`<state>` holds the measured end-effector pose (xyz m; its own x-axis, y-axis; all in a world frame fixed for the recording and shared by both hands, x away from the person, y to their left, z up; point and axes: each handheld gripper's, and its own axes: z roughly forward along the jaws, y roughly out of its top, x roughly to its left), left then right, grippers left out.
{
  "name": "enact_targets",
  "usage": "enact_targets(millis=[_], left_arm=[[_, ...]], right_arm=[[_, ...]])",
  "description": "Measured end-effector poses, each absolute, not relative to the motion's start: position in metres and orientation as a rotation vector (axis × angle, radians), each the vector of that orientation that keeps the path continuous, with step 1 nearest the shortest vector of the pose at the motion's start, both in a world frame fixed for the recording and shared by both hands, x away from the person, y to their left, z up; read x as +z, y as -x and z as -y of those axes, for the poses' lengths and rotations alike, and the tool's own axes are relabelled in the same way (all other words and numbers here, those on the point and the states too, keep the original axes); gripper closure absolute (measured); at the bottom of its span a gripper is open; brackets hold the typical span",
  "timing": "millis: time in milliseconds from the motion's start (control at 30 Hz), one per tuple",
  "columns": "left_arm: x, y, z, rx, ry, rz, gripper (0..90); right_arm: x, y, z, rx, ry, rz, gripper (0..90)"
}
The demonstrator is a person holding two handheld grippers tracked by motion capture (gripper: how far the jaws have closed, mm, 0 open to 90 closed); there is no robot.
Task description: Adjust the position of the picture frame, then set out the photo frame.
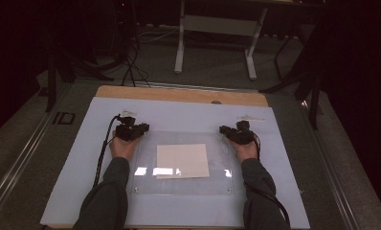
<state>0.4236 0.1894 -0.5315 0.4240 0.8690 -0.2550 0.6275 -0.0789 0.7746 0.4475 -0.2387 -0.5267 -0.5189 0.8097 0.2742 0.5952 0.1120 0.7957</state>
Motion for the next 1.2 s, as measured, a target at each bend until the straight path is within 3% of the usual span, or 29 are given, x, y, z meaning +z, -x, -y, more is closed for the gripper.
enact_targets(millis=[767,967,1200], left_arm=[[-0.537,-0.422,-0.188,0.379,-1.802,-1.271,79.1],[-0.53,-0.412,-0.196,0.403,-1.757,-1.241,67.1],[-0.523,-0.399,-0.203,0.433,-1.76,-1.189,71.3]], right_arm=[[-0.533,-0.448,0.24,1.398,-1.389,-2.16,79.2],[-0.532,-0.448,0.24,1.392,-1.39,-2.162,79.1],[-0.532,-0.448,0.24,1.39,-1.392,-2.165,78.8]])
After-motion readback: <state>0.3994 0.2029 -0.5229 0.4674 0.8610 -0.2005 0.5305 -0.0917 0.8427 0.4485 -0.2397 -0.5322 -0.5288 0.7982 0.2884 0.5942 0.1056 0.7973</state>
